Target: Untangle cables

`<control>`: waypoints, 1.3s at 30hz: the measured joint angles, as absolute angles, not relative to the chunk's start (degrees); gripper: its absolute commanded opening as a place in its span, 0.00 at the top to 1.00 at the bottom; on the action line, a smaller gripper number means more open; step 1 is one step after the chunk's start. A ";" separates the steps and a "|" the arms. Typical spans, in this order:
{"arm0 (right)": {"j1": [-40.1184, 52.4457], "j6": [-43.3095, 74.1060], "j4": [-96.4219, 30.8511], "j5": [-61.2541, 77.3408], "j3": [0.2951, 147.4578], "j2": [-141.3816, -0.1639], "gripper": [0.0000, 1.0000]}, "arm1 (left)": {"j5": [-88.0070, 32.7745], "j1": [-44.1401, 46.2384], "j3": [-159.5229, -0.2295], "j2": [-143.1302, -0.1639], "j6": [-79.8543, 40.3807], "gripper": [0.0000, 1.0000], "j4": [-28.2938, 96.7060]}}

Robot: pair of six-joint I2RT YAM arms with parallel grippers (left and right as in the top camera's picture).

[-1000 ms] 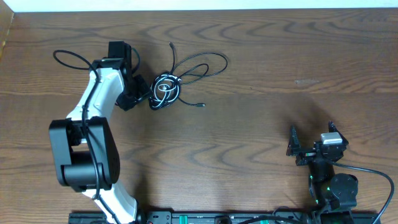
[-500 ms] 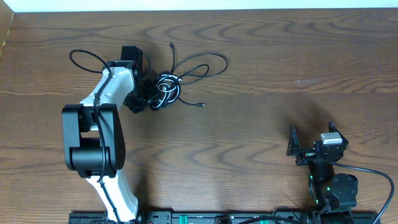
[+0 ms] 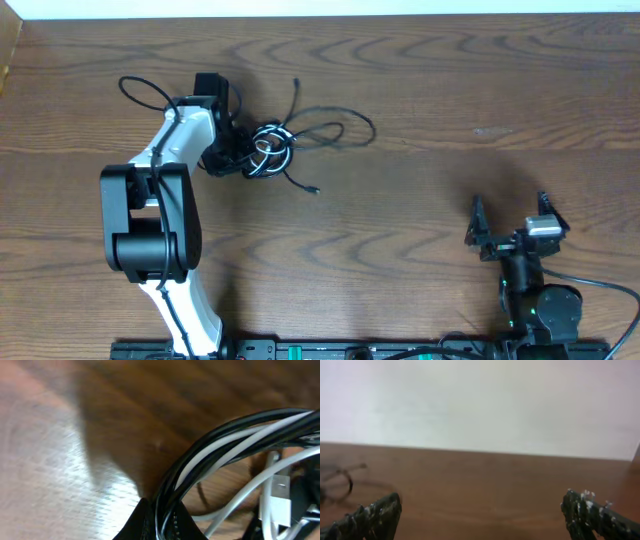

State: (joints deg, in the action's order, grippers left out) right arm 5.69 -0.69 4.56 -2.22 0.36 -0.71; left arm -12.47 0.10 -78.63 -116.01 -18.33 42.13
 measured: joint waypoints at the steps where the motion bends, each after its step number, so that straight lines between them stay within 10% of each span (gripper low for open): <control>1: 5.69 -0.69 4.91 -2.44 0.36 -0.71 0.01 | -13.47 0.05 -78.98 -116.01 -17.08 0.92 41.95; 19: 5.69 -9.76 16.36 8.82 4.45 -3.33 0.01 | -49.95 0.21 -79.88 -114.65 3.99 0.93 35.07; 39: 5.69 -10.87 -4.84 32.05 47.44 -57.12 0.01 | -54.08 8.80 -79.88 -114.65 4.93 0.93 35.68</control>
State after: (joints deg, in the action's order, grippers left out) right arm 5.69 -10.87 -4.84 32.05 47.44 -57.12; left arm -54.08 8.80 -79.88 -114.65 4.93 35.68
